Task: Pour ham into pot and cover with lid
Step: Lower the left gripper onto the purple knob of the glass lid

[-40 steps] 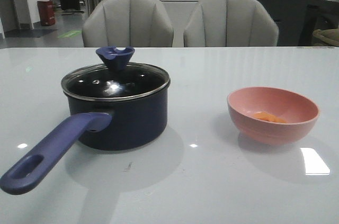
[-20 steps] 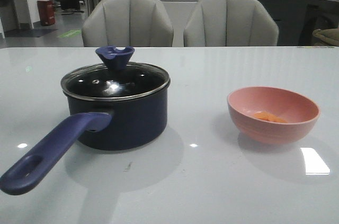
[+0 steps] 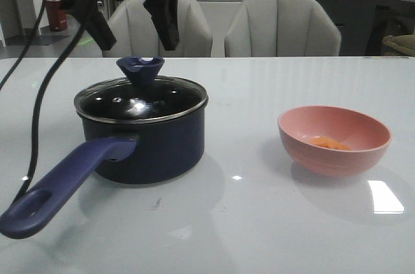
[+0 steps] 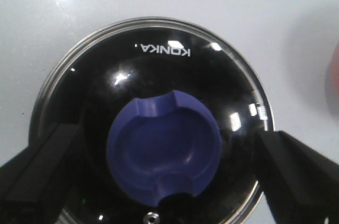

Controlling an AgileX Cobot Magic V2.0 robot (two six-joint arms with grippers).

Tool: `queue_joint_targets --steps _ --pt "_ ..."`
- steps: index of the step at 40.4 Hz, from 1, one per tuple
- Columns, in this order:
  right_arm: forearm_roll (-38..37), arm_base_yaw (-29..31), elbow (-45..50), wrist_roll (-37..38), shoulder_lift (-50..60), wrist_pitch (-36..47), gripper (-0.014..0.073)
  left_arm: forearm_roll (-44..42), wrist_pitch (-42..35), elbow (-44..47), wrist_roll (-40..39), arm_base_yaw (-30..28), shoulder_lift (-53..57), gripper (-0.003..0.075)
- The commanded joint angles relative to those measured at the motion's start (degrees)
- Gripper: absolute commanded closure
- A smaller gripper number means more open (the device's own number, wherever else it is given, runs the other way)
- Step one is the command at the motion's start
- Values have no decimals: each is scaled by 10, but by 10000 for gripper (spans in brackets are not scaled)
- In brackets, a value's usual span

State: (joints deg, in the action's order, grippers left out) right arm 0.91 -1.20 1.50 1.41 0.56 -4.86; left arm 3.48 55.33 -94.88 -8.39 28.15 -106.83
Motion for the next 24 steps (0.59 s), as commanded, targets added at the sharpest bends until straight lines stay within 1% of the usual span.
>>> queue_joint_targets --steps 1,9,16,19,22,24 --pt "-3 3 -2 1 12 49 437 -10 -8 -33 -21 10 9 45" --pt "-3 3 -2 1 12 49 437 -14 -4 -39 -58 10 -13 45" --pt "-3 3 -2 1 12 49 437 -14 -4 -41 -59 10 -17 48" --pt "-3 3 -2 1 12 49 437 -14 -4 -41 -59 10 -17 85" --pt "-3 3 -2 1 12 49 437 -14 -2 -41 -59 10 -17 175" --pt "-3 3 -2 1 12 49 437 -14 0 -41 -59 10 -17 248"
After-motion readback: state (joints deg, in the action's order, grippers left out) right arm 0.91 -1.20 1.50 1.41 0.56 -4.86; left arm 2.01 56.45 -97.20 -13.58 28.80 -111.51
